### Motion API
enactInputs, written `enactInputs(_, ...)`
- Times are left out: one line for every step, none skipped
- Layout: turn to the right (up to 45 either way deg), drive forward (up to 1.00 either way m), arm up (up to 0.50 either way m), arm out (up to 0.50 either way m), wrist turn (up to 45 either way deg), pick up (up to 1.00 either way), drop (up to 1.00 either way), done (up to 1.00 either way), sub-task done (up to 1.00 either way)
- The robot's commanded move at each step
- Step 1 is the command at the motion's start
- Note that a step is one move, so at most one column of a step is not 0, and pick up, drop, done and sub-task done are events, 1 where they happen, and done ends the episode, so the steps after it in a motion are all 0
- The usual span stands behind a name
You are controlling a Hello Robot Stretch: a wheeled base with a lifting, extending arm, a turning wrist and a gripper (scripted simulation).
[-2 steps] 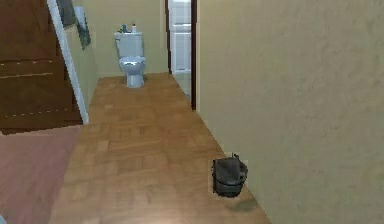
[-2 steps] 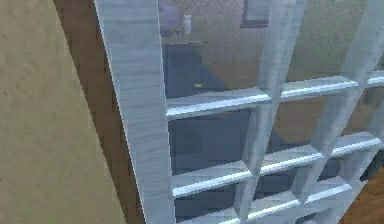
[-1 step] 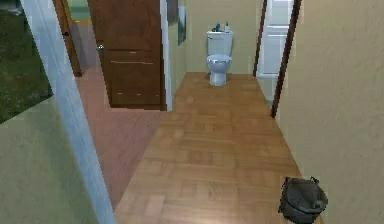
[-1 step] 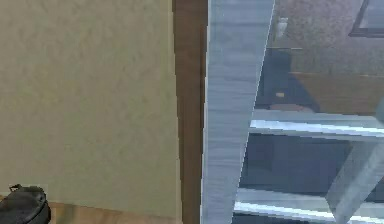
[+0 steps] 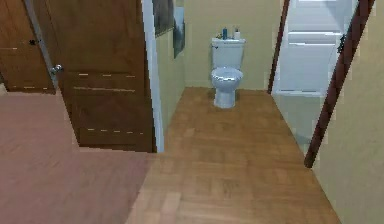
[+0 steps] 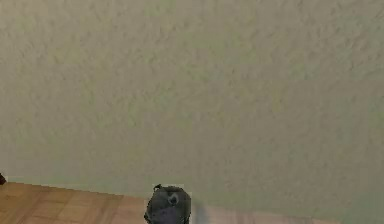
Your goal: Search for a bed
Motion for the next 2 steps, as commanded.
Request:
enactInputs(-15.0, 0.0, 0.0, 0.0, 0.0, 0.0, 0.0, 0.0, 0.0)
enactInputs(0.0, 0.15, 0.0, 0.0, 0.0, 0.0, 0.0, 0.0, 0.0)
